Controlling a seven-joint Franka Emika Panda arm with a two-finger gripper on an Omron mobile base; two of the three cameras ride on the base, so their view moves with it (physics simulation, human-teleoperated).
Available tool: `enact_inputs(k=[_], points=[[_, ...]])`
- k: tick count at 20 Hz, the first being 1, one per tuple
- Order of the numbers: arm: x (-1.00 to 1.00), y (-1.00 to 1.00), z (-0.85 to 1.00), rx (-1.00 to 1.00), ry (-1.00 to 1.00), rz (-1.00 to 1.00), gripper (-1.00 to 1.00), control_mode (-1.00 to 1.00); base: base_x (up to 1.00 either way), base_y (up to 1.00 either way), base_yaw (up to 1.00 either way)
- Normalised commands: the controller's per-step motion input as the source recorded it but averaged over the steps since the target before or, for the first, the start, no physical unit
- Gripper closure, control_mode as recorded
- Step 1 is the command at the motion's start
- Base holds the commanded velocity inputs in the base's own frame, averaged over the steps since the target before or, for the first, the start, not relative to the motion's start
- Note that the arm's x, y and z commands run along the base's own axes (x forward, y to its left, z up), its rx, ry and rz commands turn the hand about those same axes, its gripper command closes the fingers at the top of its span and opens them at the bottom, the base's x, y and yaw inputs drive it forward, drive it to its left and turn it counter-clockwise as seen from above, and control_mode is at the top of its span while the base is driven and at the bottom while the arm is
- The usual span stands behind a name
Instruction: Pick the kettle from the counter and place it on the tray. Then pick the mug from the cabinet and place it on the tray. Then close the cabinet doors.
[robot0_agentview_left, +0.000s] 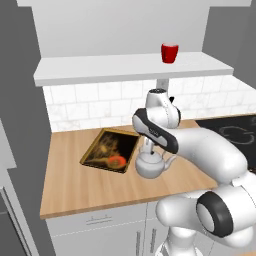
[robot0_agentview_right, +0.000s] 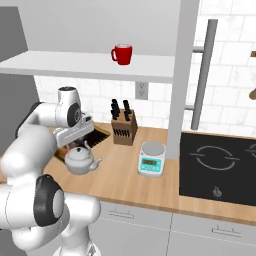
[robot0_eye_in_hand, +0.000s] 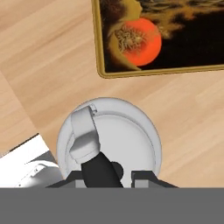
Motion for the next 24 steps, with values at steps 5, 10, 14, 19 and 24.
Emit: enact_inputs(k=[5, 10, 14, 19, 24], points=[[0.0, 0.32, 0.2, 0.0, 0.0, 0.0, 1.0, -1.0, 0.0, 0.0, 0.0], [0.0, 0.02, 0.0, 0.0, 0.0, 0.0, 1.0, -1.0, 0.0, 0.0, 0.0], [0.13, 0.26, 0.0, 0.0, 0.0, 0.0, 1.0, -1.0, 0.0, 0.0, 0.0], [0.2, 0.34, 0.04, 0.0, 0.0, -0.02, 1.0, -1.0, 0.0, 0.0, 0.0], [0.3, 0.28, 0.01, 0.0, -0.02, -0.08, 1.0, -1.0, 0.0, 0.0, 0.0]])
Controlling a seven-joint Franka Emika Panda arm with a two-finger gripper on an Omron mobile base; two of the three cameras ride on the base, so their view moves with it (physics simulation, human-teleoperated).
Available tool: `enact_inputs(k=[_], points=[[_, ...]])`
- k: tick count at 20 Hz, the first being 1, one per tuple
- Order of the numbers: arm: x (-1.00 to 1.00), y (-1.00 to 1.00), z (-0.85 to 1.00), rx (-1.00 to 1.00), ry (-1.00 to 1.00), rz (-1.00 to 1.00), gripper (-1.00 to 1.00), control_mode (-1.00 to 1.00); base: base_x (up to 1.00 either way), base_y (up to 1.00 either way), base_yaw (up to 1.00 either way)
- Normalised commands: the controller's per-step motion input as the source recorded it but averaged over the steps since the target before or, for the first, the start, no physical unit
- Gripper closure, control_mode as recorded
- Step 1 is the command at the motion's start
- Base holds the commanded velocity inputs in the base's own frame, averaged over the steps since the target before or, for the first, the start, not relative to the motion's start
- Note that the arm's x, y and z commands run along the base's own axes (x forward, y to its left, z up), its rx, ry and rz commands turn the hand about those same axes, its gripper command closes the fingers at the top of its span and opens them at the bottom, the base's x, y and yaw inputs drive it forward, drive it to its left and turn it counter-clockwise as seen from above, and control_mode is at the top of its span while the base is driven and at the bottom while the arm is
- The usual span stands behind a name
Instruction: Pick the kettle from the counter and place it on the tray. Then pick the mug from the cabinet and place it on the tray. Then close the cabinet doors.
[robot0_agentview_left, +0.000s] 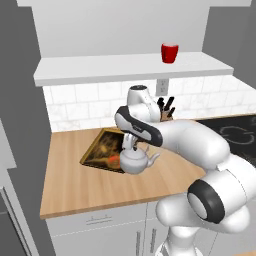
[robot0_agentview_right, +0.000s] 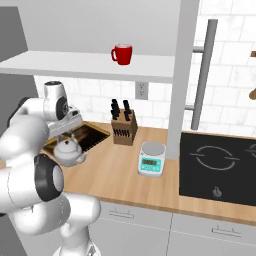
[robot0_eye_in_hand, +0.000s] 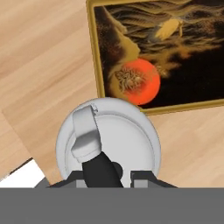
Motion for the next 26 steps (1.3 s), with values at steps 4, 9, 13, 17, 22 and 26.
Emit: enact_inputs(k=[4, 9, 13, 17, 22, 26], points=[[0.39, 0.27, 0.0, -0.01, -0.01, -0.11, 1.0, -1.0, 0.0, 0.0, 0.0], [0.4, 0.22, 0.0, -0.01, 0.0, -0.12, 1.0, -1.0, 0.0, 0.0, 0.0], [0.4, 0.15, 0.0, 0.0, -0.03, -0.11, 1.0, -1.0, 0.0, 0.0, 0.0], [0.35, 0.08, -0.13, 0.0, -0.09, -0.1, 1.0, -1.0, 0.0, 0.0, 0.0], [0.18, 0.03, -0.33, 0.0, -0.16, -0.09, 1.0, -1.0, 0.0, 0.0, 0.0], [0.18, 0.0, -0.14, 0.0, -0.16, -0.09, 1.0, -1.0, 0.0, 0.0, 0.0]])
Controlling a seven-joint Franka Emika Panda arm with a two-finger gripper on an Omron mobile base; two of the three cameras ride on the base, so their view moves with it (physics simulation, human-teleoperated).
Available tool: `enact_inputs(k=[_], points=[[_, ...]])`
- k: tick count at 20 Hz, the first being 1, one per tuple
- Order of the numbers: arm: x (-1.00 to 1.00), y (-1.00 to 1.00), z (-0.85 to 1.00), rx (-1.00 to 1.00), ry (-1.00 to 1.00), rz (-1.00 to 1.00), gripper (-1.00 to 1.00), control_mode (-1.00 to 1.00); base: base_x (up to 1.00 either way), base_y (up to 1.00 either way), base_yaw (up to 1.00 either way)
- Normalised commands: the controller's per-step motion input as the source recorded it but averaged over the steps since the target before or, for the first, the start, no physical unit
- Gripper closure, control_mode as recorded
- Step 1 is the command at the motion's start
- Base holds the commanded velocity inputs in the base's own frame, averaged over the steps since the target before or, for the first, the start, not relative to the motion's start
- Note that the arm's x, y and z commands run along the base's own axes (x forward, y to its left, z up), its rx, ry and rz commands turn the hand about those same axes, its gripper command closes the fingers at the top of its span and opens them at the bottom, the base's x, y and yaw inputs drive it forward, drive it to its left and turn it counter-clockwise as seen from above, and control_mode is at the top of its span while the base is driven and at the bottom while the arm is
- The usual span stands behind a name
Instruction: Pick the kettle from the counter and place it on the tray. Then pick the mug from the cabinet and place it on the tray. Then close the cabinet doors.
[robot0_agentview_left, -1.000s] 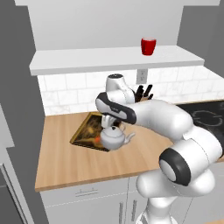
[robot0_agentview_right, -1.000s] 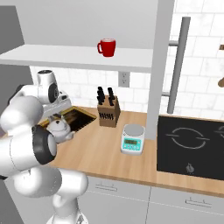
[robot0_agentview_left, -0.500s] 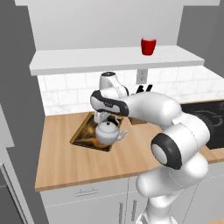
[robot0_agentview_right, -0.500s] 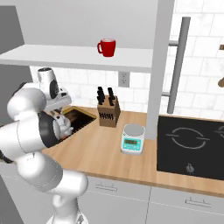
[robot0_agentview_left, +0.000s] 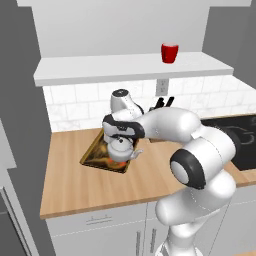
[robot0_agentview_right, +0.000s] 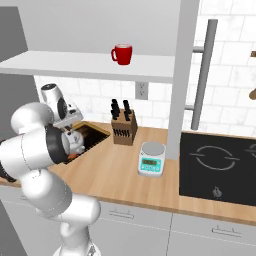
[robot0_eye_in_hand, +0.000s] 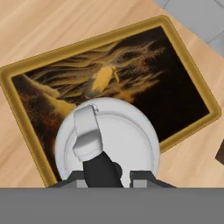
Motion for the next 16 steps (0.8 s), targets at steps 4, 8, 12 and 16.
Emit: enact_inputs(k=[4, 8, 12, 16], points=[[0.24, 0.0, 0.0, 0.02, -0.14, -0.09, 1.0, -1.0, 0.0, 0.0, 0.0], [0.26, 0.0, 0.0, 0.01, -0.12, -0.09, 1.0, -1.0, 0.0, 0.0, 0.0], [0.34, 0.0, -0.04, 0.0, -0.06, -0.08, 1.0, -1.0, 0.0, 0.0, 0.0], [0.35, 0.0, -0.02, 0.0, -0.02, -0.07, 1.0, -1.0, 0.0, 0.0, 0.0]])
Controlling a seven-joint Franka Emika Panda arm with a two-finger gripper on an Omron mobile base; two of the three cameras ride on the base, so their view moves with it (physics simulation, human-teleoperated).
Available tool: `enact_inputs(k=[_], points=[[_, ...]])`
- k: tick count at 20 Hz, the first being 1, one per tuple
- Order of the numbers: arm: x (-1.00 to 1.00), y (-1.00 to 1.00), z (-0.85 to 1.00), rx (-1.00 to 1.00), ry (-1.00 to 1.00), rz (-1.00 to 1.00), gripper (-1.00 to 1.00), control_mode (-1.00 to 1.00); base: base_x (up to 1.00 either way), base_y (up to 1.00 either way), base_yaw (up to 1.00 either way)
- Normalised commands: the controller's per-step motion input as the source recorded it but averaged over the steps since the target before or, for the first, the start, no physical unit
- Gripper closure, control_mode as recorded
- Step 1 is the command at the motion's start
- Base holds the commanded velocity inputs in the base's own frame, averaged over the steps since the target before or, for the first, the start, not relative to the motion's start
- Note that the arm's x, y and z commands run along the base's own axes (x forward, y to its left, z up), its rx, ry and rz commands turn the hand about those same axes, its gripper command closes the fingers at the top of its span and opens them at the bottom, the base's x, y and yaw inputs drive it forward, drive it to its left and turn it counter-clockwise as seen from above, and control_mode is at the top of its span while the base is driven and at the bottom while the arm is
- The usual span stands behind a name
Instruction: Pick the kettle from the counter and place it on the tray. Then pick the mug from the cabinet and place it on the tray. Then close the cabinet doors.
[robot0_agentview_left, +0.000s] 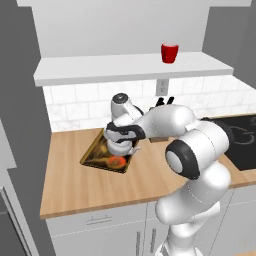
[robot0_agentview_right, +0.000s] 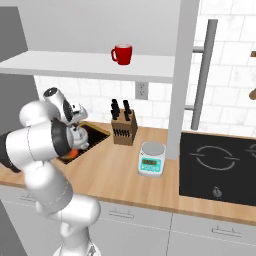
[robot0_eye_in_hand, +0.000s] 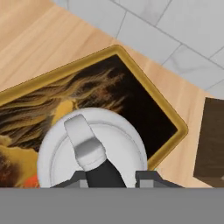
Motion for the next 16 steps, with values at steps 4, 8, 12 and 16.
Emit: enact_inputs(k=[4, 8, 12, 16], points=[[0.31, 0.05, -0.02, 0.0, -0.06, -0.07, 1.0, -1.0, 0.0, 0.0, 0.0], [0.23, 0.12, -0.01, 0.0, -0.11, -0.07, 1.0, -1.0, 0.0, 0.0, 0.0], [0.22, 0.17, -0.1, 0.0, -0.04, -0.07, 1.0, -1.0, 0.0, 0.0, 0.0], [0.08, 0.05, -0.06, 0.0, 0.0, -0.02, 1.0, -1.0, 0.0, 0.0, 0.0]])
